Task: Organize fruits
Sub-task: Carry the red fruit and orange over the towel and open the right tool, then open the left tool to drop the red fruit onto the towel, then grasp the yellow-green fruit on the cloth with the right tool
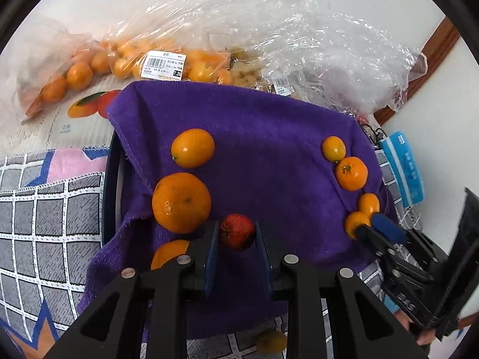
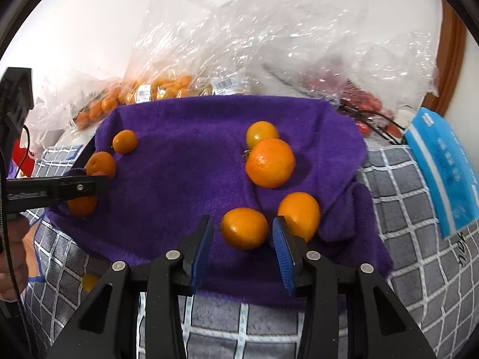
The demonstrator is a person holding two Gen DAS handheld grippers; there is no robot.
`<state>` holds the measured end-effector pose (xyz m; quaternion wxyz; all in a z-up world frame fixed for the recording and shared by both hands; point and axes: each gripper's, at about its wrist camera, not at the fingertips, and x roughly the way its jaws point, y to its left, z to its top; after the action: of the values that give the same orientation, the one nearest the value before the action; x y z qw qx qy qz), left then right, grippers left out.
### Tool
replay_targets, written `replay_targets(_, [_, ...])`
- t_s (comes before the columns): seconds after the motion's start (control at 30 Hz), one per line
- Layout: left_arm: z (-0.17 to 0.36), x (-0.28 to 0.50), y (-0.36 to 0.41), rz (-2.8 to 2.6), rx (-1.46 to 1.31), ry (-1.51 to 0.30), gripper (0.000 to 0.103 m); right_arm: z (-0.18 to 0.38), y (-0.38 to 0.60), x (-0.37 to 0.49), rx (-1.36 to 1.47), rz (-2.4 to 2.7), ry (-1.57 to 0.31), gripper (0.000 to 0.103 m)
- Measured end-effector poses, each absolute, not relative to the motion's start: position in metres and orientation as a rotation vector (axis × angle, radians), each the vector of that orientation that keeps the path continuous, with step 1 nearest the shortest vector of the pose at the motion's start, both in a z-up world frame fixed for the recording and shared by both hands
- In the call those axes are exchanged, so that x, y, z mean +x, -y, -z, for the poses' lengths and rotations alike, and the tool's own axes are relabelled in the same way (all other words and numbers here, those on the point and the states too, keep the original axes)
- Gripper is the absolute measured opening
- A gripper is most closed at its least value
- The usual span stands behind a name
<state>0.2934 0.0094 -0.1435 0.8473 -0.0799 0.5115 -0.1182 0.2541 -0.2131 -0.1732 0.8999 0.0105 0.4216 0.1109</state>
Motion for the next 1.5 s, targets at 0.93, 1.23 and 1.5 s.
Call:
replay_targets(0.93, [0.106,0.230,-0.060,0.180,-0.194,-0.996,0.045,0.167,0.140,0.174,0.020,-0.415,-0.906,0.046])
replay_targets(1.23, [0.118,0.198,-0.094,0.135,-0.207,-1.008,0.046,0.194,0.118,0.168,-0.036,-0.385,-0.964,0.031])
replay_targets(1.5, [0.125,0.177,-0.094,0.134,-0.202,-1.017,0.046,0.173,0.135,0.156,-0.006,-0.347,-0.915,0.027])
